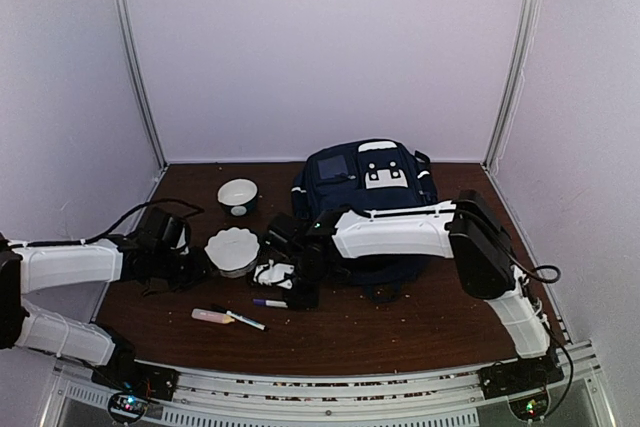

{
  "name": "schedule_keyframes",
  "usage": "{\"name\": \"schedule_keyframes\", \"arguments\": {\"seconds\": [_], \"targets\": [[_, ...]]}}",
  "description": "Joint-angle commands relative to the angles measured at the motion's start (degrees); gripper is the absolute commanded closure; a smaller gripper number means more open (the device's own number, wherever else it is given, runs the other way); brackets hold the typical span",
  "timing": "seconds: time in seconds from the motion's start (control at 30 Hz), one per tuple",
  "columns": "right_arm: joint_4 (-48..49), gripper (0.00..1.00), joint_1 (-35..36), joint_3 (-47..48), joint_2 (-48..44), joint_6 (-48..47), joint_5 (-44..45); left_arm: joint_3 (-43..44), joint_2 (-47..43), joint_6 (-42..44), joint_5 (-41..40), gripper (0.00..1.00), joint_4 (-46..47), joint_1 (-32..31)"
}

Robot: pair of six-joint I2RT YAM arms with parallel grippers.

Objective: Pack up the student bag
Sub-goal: Move the pen to the center of the board, then pick up the pen from the center of the board.

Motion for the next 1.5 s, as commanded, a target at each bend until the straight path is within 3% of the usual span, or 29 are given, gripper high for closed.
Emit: {"name": "schedule_keyframes", "arguments": {"seconds": [0.0, 0.27, 0.43, 0.6, 1.07, 1.23, 1.47], "targets": [[-5.8, 0.91, -2.5, -12.4, -8.4, -6.4, 2.1, 2.9, 0.7, 2.2, -1.0, 0.57, 0.9, 0.5], [-9.5, 0.89, -4.7, -29.9, -20.7, -14.1, 5.1, 5.1, 1.8, 4.0, -1.8, 0.57, 0.5, 0.5], [-8.2, 0.72, -4.8, -29.6, -21.1, -12.4, 4.1, 6.0, 2.2, 4.4, -2.2, 0.57, 0.1, 0.4], [-7.4, 0.68, -4.7, -26.3, -18.5, -9.8, 1.9, 7.3, 2.5, 4.9, -2.1, 0.57, -1.0, 0.4], [-1.7, 0.72, -3.7, -33.0, -18.2, -9.1, 7.4, 16.4, 4.0, 12.8, -5.4, 0.57, -5.6, 0.5], [-1.8, 0.85, -3.4, -34.2, -17.8, -8.8, 7.4, 21.2, 5.4, 17.2, -5.1, 0.57, -5.1, 0.4], [-5.4, 0.92, -5.0, -31.9, -22.9, -9.6, 4.8, 29.9, 11.7, 29.1, 1.3, 0.58, 2.6, -3.5]]}}
